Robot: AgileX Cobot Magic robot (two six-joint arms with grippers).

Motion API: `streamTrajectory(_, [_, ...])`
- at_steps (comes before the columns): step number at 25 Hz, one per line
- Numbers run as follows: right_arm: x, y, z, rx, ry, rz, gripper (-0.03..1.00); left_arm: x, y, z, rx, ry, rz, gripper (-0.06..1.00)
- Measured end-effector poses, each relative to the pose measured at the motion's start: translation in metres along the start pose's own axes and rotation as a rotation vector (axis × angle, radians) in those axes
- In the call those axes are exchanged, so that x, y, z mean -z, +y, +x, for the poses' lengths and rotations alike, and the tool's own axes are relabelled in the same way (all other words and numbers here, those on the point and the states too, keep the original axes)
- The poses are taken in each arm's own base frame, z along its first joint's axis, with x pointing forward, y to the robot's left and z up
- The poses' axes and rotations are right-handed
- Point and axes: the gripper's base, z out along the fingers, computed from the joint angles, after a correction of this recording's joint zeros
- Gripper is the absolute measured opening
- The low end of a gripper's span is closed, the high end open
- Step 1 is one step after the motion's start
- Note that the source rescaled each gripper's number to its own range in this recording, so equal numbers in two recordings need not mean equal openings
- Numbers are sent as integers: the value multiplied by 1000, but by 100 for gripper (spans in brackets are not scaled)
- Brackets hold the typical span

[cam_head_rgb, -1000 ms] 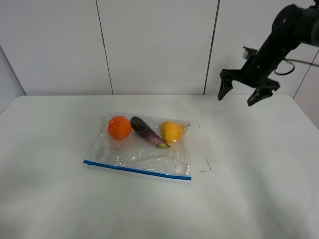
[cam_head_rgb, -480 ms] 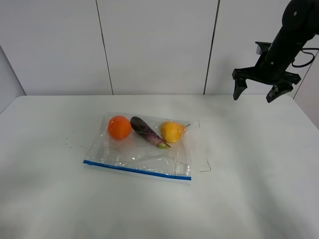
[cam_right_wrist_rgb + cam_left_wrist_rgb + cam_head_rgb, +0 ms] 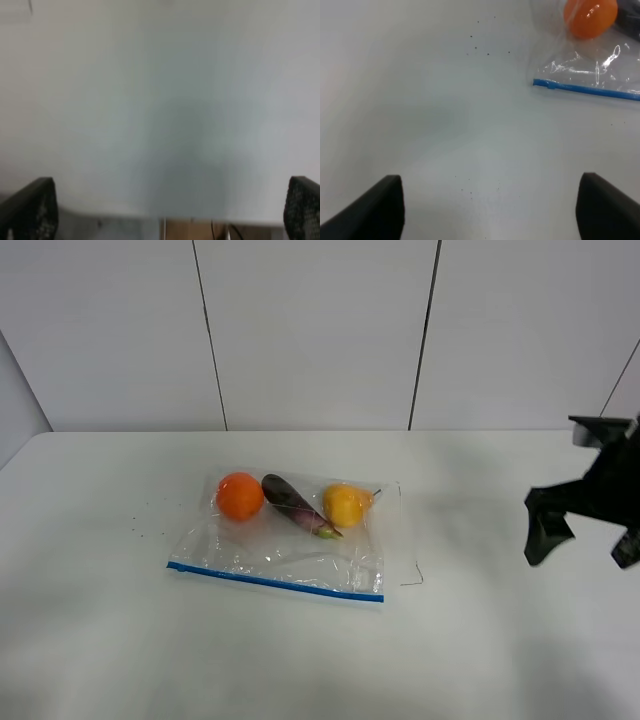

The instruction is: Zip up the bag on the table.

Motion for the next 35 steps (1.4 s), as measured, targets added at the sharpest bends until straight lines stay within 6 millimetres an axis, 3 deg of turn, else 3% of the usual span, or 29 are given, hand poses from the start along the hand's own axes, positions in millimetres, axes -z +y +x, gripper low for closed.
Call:
streamTrajectory(6, [-8, -2, 96, 7, -152, 0, 100, 0, 0, 0, 0, 0, 0, 100])
streamTrajectory(8, [-5, -3, 120, 16, -267, 2, 100, 0, 0, 0, 0, 0, 0, 100])
streamTrajectory(12, [22, -3, 160, 49, -646, 22, 100, 0, 0, 0, 0, 0, 0, 100])
streamTrajectory(19, [32, -5, 228, 77, -1097, 36, 100, 0, 0, 0, 0, 0, 0, 100])
streamTrajectory(21, [32, -5, 236, 79, -1147, 37, 100, 0, 0, 0, 0, 0, 0, 100])
streamTrajectory(35, [31, -6, 238, 78, -1158, 38, 100, 0, 0, 0, 0, 0, 0, 100])
